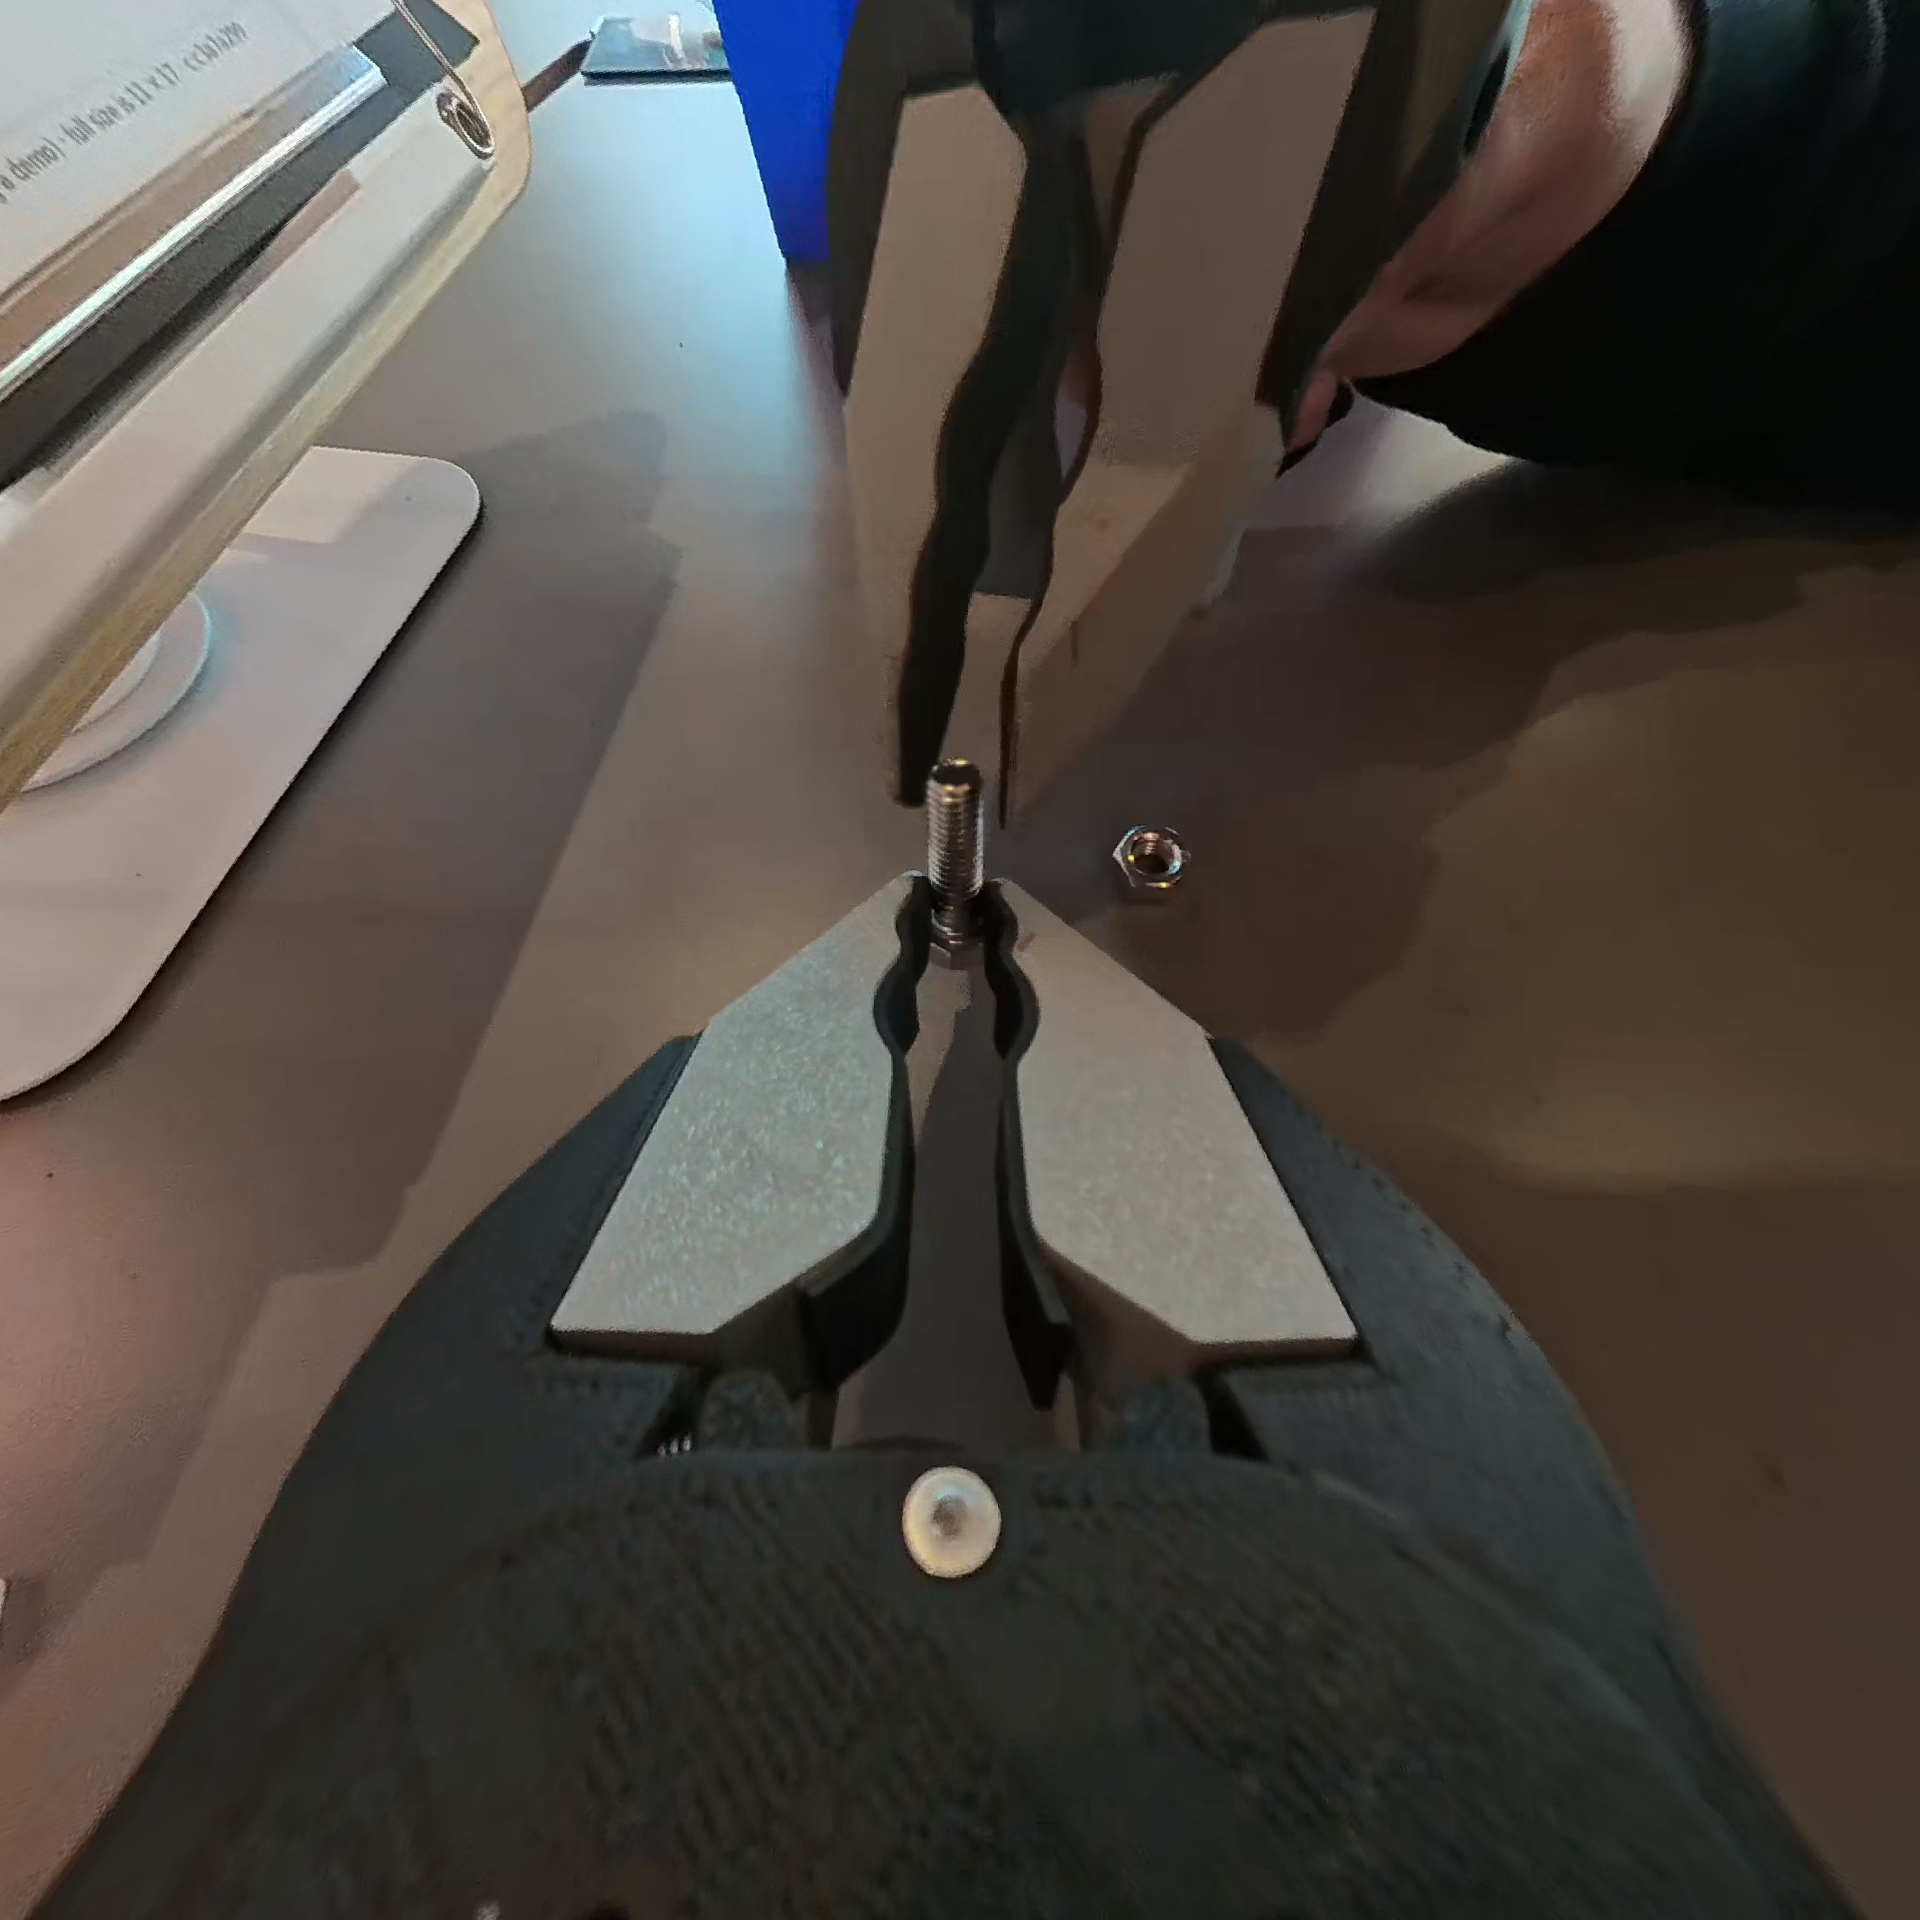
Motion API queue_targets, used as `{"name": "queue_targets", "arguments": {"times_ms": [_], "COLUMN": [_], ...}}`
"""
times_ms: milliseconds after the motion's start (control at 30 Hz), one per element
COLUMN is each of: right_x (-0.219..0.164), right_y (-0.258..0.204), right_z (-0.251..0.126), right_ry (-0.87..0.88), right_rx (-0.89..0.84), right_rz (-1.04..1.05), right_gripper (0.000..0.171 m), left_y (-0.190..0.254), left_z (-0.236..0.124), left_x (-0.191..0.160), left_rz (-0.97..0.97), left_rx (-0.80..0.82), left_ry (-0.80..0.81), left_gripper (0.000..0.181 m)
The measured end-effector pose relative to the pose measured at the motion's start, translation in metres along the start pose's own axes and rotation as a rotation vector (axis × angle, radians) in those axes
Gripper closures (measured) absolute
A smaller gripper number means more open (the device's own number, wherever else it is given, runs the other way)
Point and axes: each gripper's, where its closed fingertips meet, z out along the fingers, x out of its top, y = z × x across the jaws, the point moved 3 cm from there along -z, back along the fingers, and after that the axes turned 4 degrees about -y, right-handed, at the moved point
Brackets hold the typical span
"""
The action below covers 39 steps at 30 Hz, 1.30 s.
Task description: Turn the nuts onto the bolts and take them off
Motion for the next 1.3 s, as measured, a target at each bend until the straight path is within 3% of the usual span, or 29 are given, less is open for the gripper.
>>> {"name": "queue_targets", "arguments": {"times_ms": [33, 633, 767, 1000, 1300], "right_x": [-0.001, -0.007, -0.014, -0.045, -0.061], "right_y": [0.000, -0.005, -0.006, -0.010, -0.016], "right_z": [0.001, 0.008, -0.001, -0.011, 0.007], "right_ry": [-0.008, -0.043, -0.099, -0.264, -0.344], "right_rx": [-0.003, 0.030, 0.057, 0.028, 0.058], "right_rz": [-0.004, 0.022, 0.017, -0.099, -0.139], "right_gripper": [0.159, 0.165, 0.148, 0.148, 0.145], "left_y": [0.000, 0.006, 0.005, -0.010, -0.003], "left_z": [-0.001, 0.001, 0.001, -0.006, -0.001], "left_x": [0.000, -0.001, 0.000, 0.004, 0.002], "left_rz": [-0.003, -0.005, -0.008, -0.096, -0.032], "left_rx": [-0.004, -0.036, -0.025, 0.018, 0.018], "left_ry": [0.005, -0.011, -0.004, 0.057, 0.012], "left_gripper": [0.173, 0.173, 0.174, 0.174, 0.173]}}
